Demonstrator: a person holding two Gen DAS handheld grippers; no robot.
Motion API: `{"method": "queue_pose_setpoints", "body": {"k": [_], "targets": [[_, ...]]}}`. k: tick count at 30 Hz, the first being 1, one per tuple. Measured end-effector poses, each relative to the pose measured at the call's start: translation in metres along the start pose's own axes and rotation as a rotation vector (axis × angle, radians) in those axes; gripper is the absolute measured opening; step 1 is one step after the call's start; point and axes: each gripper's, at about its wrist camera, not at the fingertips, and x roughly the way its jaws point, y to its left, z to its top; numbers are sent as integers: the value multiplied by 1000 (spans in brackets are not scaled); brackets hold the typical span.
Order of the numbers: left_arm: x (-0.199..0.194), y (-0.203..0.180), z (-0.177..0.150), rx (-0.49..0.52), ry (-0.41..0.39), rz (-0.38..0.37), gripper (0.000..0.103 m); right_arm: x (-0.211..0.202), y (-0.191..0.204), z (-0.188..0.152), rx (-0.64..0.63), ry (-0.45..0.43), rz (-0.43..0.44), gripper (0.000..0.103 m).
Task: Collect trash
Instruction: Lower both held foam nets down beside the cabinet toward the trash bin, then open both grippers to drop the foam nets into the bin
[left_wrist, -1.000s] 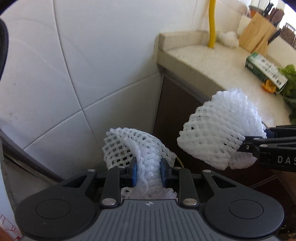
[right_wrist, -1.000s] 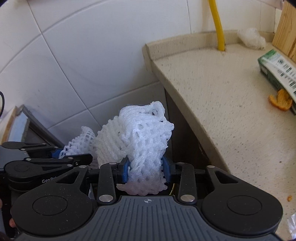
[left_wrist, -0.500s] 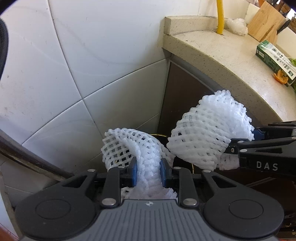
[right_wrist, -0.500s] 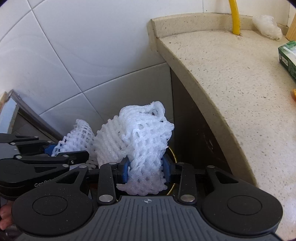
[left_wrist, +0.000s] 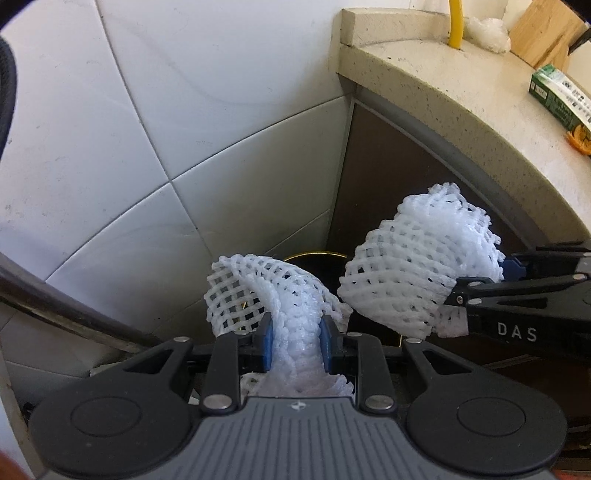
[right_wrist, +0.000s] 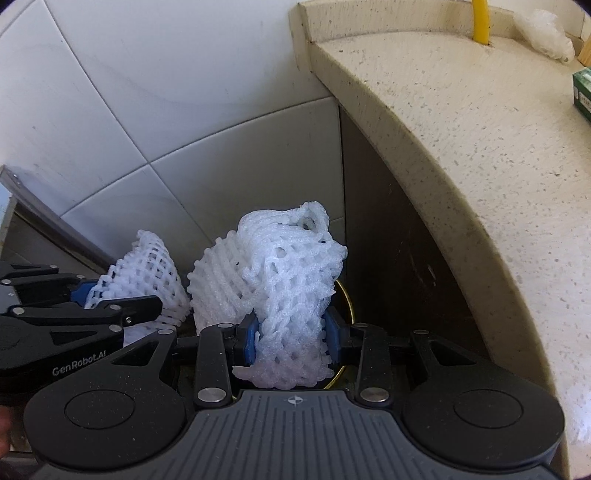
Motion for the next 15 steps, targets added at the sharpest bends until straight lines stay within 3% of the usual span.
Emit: {"method": "queue_pose_setpoints", "body": {"k": [9, 11, 15], "targets": [[4, 0, 1, -6, 15, 21, 33, 15, -2, 4, 10, 34, -2, 56], [5, 1, 2, -6, 18, 25, 37, 19, -3, 5, 13, 37, -6, 63], [7, 0, 4, 0, 24, 31, 49, 25, -2, 7, 19, 36, -11, 64]]}}
